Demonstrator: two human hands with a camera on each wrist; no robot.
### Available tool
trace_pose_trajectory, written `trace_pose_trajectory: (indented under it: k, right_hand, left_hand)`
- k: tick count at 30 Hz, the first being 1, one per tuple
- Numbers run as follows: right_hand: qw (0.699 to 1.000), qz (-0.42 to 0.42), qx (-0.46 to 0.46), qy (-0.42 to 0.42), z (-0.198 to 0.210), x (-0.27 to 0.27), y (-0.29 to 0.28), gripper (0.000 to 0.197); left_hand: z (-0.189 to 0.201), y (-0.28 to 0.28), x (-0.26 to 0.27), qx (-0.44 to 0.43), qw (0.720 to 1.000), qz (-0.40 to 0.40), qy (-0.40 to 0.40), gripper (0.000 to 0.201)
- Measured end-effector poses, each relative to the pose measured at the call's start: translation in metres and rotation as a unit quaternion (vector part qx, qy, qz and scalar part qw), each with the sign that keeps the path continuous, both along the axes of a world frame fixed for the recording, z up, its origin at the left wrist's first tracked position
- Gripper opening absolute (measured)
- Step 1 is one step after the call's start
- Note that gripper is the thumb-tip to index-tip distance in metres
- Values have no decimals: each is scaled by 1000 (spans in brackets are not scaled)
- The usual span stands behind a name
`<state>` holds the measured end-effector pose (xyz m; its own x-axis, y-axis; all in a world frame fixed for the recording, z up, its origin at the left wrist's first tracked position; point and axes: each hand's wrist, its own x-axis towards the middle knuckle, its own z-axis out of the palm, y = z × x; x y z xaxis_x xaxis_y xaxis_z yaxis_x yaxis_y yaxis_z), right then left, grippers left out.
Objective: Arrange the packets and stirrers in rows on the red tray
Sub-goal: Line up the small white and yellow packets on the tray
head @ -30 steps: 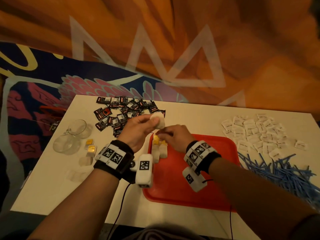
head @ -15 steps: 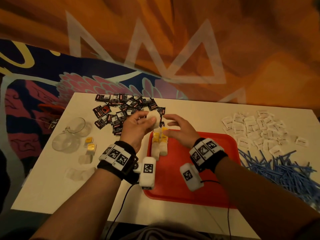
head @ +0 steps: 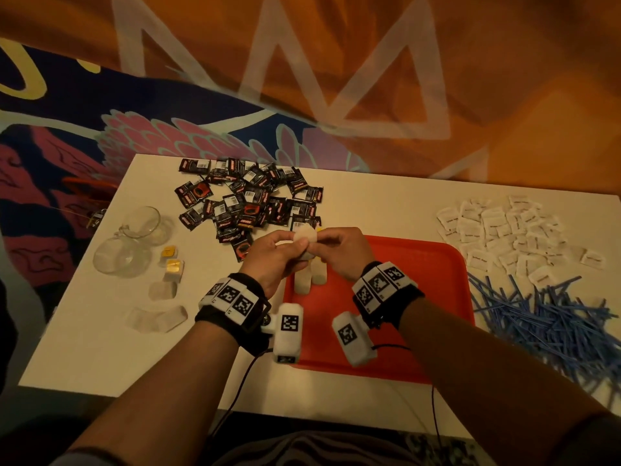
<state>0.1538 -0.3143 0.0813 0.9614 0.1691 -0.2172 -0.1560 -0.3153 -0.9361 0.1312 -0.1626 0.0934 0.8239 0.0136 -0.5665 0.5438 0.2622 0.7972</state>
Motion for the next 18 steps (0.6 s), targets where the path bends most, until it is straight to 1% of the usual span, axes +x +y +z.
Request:
trace_pose_trajectory:
  k: [3, 5, 6, 7, 8, 9, 10, 13, 14, 16, 18]
  right_hand:
    - [999, -10, -7, 44, -17, -8, 0, 1]
    - [996, -24, -43, 69, -34, -12, -2, 10]
    - [994, -24, -75, 80, -44, -14, -5, 13]
    - [989, -17, -106, 98, -54, -16, -7, 15]
    - [985, -11, -124, 123, -64, -18, -9, 14]
    - [979, -9, -135, 153, -73, -20, -10, 12]
    - [973, -7, -148, 178, -82, -23, -11, 8]
    - [960, -20, -172, 221, -101, -26, -11, 7]
    - [956, -27, -178, 233, -104, -27, -10, 13]
    - [949, -21, -209, 235, -110, -25, -7, 21]
    - [943, -21, -236, 233, -113, -22, -3, 22]
  left_hand:
    - [-13, 0, -6, 26, 999, -17, 14, 11]
    - [-31, 4, -10, 95, 994, -39, 29, 13]
    - [-42, 6, -13, 158, 985, -58, 32, 13]
    - [-53, 9, -16, 239, 967, -89, 26, 12]
    - [-63, 12, -20, 321, 938, -130, 12, 9]
    - [-71, 12, -23, 387, 906, -171, -2, 6]
    - [-79, 13, -27, 430, 879, -205, -16, 5]
    - [-95, 12, -33, 505, 807, -299, -62, 18]
    - [-100, 13, -35, 521, 787, -320, -79, 23]
    - [-106, 15, -37, 539, 757, -351, -111, 29]
    - [-108, 15, -38, 554, 728, -386, -123, 32]
